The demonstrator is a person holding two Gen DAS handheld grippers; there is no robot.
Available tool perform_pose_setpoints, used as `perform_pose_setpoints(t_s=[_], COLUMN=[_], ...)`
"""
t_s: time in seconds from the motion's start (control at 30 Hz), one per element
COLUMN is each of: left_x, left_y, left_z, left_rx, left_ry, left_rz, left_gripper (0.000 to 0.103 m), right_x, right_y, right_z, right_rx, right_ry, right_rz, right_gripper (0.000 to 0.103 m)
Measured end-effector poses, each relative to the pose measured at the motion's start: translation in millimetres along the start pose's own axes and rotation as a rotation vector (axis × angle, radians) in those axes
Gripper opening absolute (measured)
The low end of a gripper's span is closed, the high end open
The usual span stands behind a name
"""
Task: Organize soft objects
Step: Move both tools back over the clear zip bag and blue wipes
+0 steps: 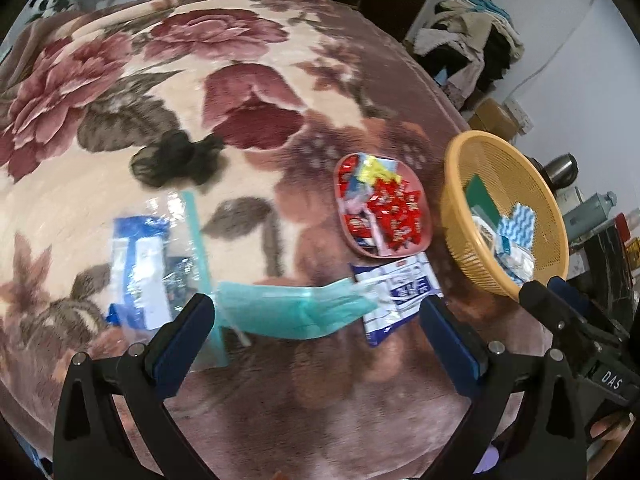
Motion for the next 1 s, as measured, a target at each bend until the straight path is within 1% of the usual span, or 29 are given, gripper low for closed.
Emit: perform_pose_setpoints(t_s=[0.13, 0.43, 0.8, 1.0], left_x=[-8.5, -23.2, -36.0, -43.8], left_y=[-19.0, -45.6, -63.6, -80.8], left_z=[-5.0, -11.8, -17.0, -21.6], left_rx=[0.006, 0.012, 0.02, 0.029], left_ry=[0.005, 0.007, 0.007, 0.01], left_rz=[-0.032, -0.068, -0.096, -0.133], left_gripper=[0.103, 0.103, 0.103, 0.103], right_x=[-9.7, -20.5, -28.9, -33.5], right_y=[-21.5, -51.2, -70.0, -78.7], right_z=[5.7, 11.0, 14.5, 16.0], right_rx=[0.009, 0.015, 0.018, 0.024], right_ry=[-0.017, -0.03, -0.039, -0.045], right_rz=[-0.041, -0.096, -0.129, -0.146], right_gripper=[0.103, 0.103, 0.103, 0.103])
Point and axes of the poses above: each gripper's, at about its wrist camera, not at the fingertips, and z roughly the way its jaws point, y to its right, x to its top, the point moved 6 cm from there along z, roughly the way its jaws point, and after that the axes turned 14 degrees about z, right-handed, at the moved point
